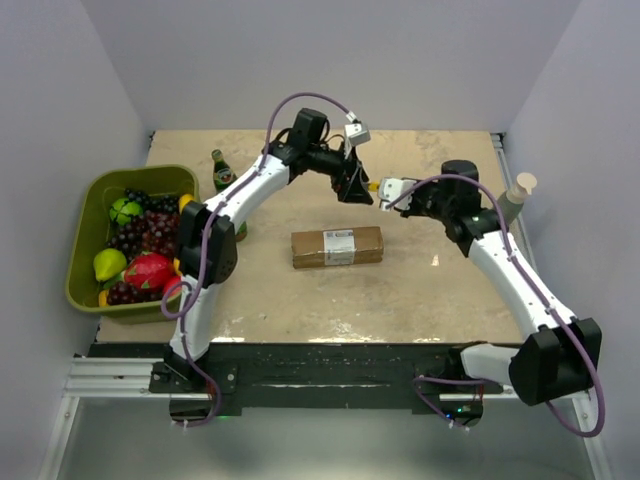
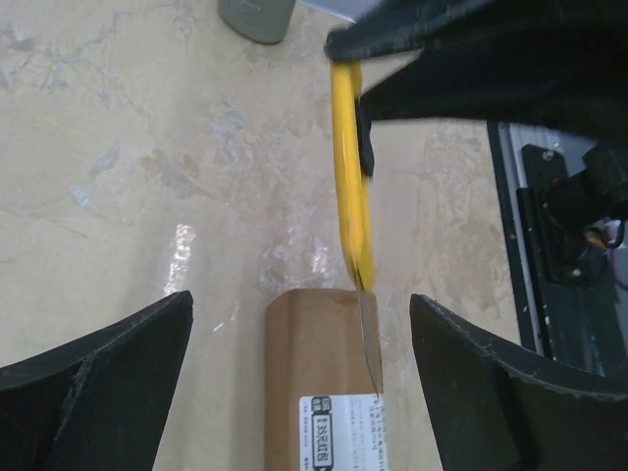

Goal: Unpack the express box
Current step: Pick up the knife from the center of the board.

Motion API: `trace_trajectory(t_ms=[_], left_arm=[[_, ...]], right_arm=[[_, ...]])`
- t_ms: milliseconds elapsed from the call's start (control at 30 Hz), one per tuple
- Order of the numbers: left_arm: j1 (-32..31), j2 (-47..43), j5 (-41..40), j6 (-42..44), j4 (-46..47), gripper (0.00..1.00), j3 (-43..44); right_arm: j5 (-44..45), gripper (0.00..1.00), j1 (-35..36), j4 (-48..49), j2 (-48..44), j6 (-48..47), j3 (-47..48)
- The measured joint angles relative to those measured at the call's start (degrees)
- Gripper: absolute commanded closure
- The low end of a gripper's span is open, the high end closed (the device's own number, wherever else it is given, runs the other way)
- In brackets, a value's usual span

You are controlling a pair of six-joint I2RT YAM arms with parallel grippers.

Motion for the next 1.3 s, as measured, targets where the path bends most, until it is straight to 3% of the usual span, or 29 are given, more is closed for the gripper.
trace_trajectory(t_ms=[167, 333, 567, 733, 833, 867, 933, 1000, 1100, 1167, 1233, 1300], left_arm=[[-0.7, 0.07, 2.99, -4.24, 3.48, 0.07, 0.0], [-1.18, 0.07, 3.87, -5.33, 4.37, 0.2, -0.02], [-1.22, 0.07, 4.28, -5.38, 4.63, 0.51, -1.2], [-1.22, 0.07, 5.49, -5.81, 5.01, 0.61, -2.1], [-1.22, 0.07, 6.73, -6.29, 5.16, 0.71, -2.27], [-1.22, 0.07, 7.15, -6.54, 5.35, 0.79, -2.43], [-1.2, 0.07, 8.15, -6.91, 5.92, 0.83, -2.8], [-1.14, 0.07, 9.07, -6.97, 6.56, 1.0, -3.3], [-1.11, 0.07, 11.43, -7.67, 7.93, 1.0, -4.24], [-1.11, 0.07, 13.16, -7.72, 8.59, 1.0, -4.96], [-1.09, 0.07, 14.03, -7.67, 9.03, 1.0, -5.62], [-0.96, 0.07, 14.82, -7.58, 8.94, 1.0, -6.08]], right_arm=[[2.69, 0.96, 2.45, -0.39, 1.44, -1.01, -0.9], [4.11, 0.95, 2.4, -0.35, 1.79, -1.01, -0.87], [4.0, 0.95, 4.39, -0.94, -1.05, -1.44, -0.9], [4.2, 0.95, 7.58, -1.33, -5.25, -2.54, -1.81], [4.66, 0.95, 9.03, -1.4, -6.49, -2.93, -2.49], [4.96, 0.95, 9.51, -1.38, -6.62, -2.93, -2.62], [5.73, 0.95, 10.23, -1.4, -6.58, -2.86, -2.69], [5.84, 0.95, 10.71, -1.6, -6.58, -2.69, -2.69], [5.73, 0.94, 11.41, -1.81, -6.58, -2.4, -2.8], [5.7, 0.78, 11.65, -1.86, -6.58, -1.97, -2.8], [5.6, 0.47, 11.74, -1.95, -6.58, -0.76, -2.8], [5.35, 0.42, 11.72, -3.1, -6.4, 2.27, -2.23]])
